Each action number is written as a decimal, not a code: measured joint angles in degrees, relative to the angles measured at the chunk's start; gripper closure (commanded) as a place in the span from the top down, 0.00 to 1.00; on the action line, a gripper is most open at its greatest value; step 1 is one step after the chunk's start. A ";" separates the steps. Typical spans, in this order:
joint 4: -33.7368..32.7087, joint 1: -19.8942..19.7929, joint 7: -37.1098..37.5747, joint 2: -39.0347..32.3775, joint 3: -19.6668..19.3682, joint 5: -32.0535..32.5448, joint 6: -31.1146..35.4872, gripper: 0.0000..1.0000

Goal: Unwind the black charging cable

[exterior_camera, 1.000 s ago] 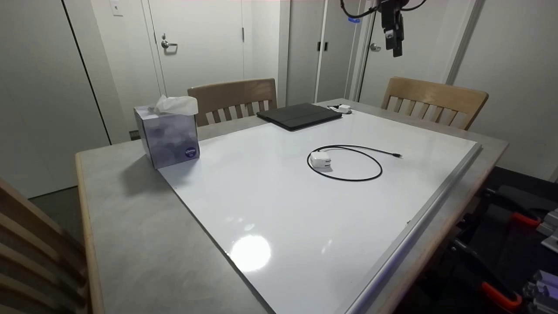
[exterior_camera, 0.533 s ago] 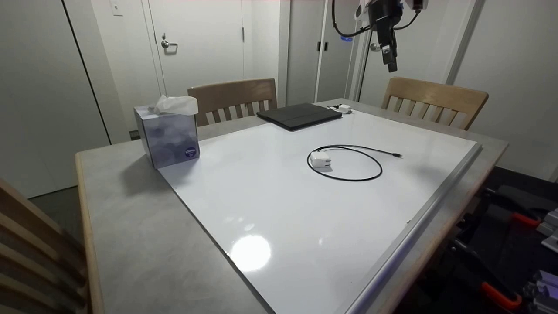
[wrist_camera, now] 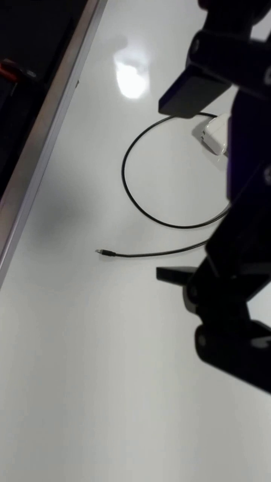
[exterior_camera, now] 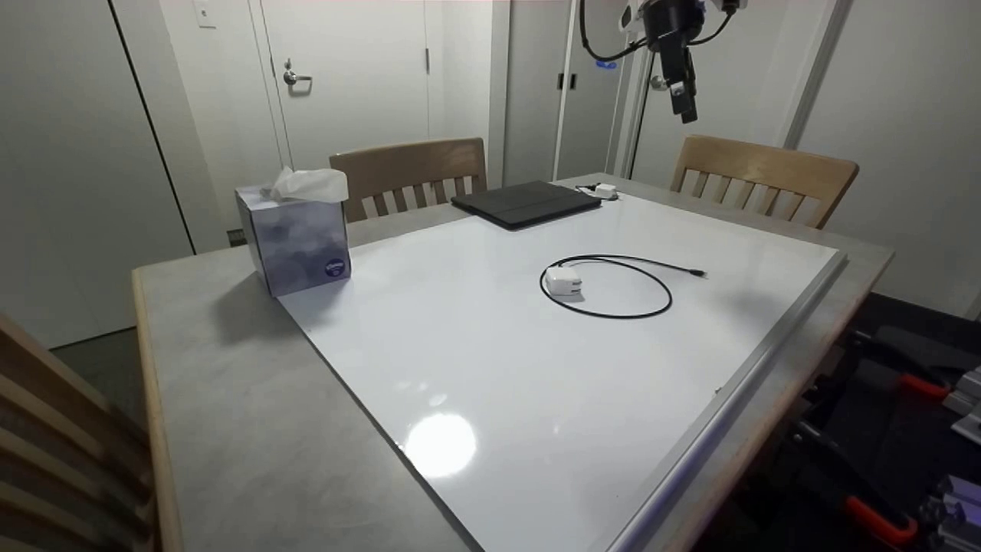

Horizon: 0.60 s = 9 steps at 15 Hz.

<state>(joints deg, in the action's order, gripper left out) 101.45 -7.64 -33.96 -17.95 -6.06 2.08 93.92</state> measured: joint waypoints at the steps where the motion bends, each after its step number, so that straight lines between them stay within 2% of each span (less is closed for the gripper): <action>1: 0.39 0.65 1.00 0.00 0.66 1.91 0.54 1.00; 4: 1.81 2.08 2.11 -0.21 2.46 5.63 1.24 1.00; 9: 4.73 1.30 1.50 -0.09 3.02 5.87 2.32 1.00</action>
<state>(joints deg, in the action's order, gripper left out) 106.18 -6.34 -32.46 -18.04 -3.04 7.95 96.24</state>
